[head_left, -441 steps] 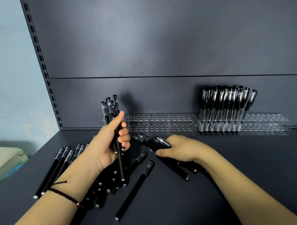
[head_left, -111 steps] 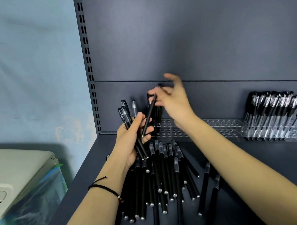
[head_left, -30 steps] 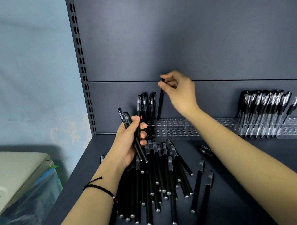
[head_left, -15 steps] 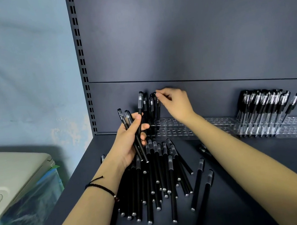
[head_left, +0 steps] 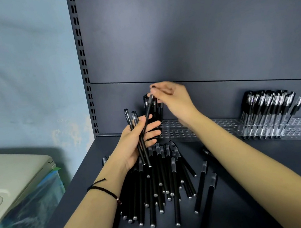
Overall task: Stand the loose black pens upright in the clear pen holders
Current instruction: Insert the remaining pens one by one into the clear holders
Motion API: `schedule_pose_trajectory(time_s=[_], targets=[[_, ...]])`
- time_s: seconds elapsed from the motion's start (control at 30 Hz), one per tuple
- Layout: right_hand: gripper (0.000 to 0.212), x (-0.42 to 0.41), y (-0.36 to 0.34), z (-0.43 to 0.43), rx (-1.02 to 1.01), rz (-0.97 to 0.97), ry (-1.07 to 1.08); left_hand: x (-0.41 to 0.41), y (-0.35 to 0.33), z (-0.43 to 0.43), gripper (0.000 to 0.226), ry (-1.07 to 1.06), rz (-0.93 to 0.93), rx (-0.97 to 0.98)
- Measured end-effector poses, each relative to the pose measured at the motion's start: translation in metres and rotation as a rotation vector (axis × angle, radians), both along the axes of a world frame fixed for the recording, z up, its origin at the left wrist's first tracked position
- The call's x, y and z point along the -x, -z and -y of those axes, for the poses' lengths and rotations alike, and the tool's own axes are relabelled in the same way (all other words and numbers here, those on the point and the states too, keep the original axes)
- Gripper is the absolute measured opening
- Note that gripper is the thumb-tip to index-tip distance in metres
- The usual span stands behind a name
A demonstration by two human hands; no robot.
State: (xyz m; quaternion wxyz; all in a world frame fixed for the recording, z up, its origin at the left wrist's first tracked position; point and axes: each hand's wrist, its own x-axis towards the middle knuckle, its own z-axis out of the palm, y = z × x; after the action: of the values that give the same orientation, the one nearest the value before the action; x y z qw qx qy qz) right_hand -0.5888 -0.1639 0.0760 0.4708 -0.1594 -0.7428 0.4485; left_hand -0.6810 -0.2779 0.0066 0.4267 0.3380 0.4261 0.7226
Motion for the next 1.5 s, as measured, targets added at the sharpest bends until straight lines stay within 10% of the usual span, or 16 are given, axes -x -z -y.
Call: schedule_pose_trajectory(time_s=[0.23, 0.7, 1.0, 1.3, 1.5], targets=[[0.017, -0.007, -0.017, -0.03, -0.154, -0.213, 0.414, 0.002, 0.002, -0.007, 0.031, -0.166, 0.135, 0.03], [0.017, -0.004, 0.035, -0.032, -0.33, 0.183, 0.344, 0.0, -0.002, -0.008, 0.009, -0.041, 0.169, -0.028], [0.012, -0.007, 0.025, -0.009, -0.458, 0.039, 0.348, 0.0, 0.003, -0.008, 0.025, -0.02, 0.039, -0.066], [0.015, 0.001, 0.022, 0.006, -0.067, 0.052, -0.046, -0.002, 0.001, -0.004, 0.029, -0.043, 0.116, -0.134], [0.012, 0.001, 0.002, -0.007, -0.077, -0.236, 0.322, -0.001, 0.006, -0.008, 0.026, -0.142, 0.081, -0.017]])
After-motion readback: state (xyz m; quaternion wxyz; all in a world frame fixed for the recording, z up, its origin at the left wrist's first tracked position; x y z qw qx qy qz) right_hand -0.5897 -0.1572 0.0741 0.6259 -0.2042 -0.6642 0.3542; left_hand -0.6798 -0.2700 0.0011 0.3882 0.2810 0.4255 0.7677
